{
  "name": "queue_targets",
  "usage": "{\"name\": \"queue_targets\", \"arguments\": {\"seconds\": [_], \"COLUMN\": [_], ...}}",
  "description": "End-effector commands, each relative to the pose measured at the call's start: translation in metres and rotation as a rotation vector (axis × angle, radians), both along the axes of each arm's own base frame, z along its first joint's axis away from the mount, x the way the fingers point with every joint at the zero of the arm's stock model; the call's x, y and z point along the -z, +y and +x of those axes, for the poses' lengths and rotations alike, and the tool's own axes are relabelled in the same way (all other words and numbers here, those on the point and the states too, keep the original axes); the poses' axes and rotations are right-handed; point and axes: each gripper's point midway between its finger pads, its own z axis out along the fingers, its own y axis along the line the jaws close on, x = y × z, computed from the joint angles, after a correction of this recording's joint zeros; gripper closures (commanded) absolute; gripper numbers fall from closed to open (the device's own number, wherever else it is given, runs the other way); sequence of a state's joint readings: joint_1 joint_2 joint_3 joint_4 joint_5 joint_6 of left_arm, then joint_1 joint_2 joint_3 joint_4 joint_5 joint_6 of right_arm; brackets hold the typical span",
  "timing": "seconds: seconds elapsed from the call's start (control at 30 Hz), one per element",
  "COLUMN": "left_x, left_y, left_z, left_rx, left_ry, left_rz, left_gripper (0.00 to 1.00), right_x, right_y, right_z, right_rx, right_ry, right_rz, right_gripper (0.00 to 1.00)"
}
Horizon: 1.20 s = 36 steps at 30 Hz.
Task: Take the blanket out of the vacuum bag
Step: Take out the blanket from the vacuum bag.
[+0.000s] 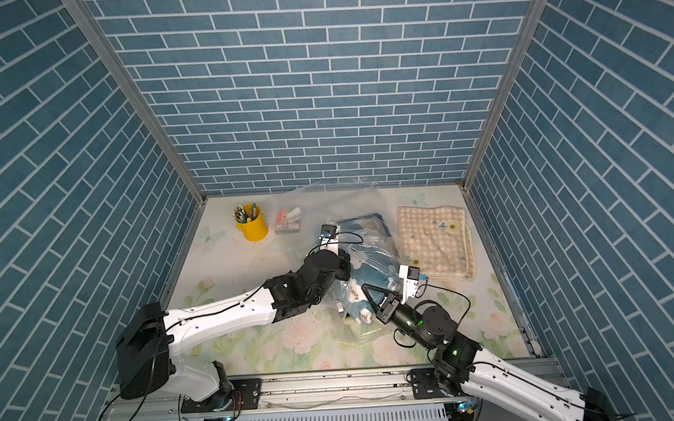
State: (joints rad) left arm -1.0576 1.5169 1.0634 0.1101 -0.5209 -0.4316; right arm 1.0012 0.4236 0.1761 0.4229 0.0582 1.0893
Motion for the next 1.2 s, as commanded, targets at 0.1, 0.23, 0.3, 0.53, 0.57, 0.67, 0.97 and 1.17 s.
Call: {"name": "queue_targets", "arguments": {"seconds": [0.1, 0.23, 0.3, 0.53, 0.57, 0.67, 0.97, 1.17], "left_x": [0.000, 0.005, 0.007, 0.011, 0.013, 0.019, 0.040, 0.059], "left_y": [0.009, 0.010, 0.011, 0.014, 0.015, 0.018, 0.032, 0.042], "left_z": [0.021, 0.027, 0.029, 0.035, 0.035, 0.037, 0.034, 0.033], "left_rx": [-0.078, -0.094, -0.099, -0.140, -0.150, -0.174, -0.243, -0.283], "left_ry": [-0.009, -0.002, 0.002, 0.002, 0.003, 0.014, 0.042, 0.060], "left_rz": [-0.003, -0.009, -0.014, -0.038, -0.038, -0.047, -0.082, -0.059], "left_gripper": [1.00, 1.00, 1.00, 1.00, 1.00, 1.00, 1.00, 1.00], "right_x": [-0.084, -0.111, -0.122, -0.164, -0.173, -0.197, -0.284, -0.355], "right_y": [-0.010, -0.016, -0.018, -0.025, -0.027, -0.028, -0.021, -0.023], "right_z": [-0.021, -0.023, -0.025, -0.022, -0.021, -0.013, 0.036, 0.051], "right_rx": [-0.040, -0.020, -0.018, 0.037, 0.054, 0.100, 0.079, -0.011], "right_ry": [-0.232, -0.291, -0.314, -0.390, -0.408, -0.447, -0.557, -0.656], "right_rz": [0.099, 0.110, 0.120, 0.129, 0.128, 0.083, 0.060, 0.142], "right_gripper": [1.00, 1.00, 1.00, 1.00, 1.00, 1.00, 1.00, 1.00]}}
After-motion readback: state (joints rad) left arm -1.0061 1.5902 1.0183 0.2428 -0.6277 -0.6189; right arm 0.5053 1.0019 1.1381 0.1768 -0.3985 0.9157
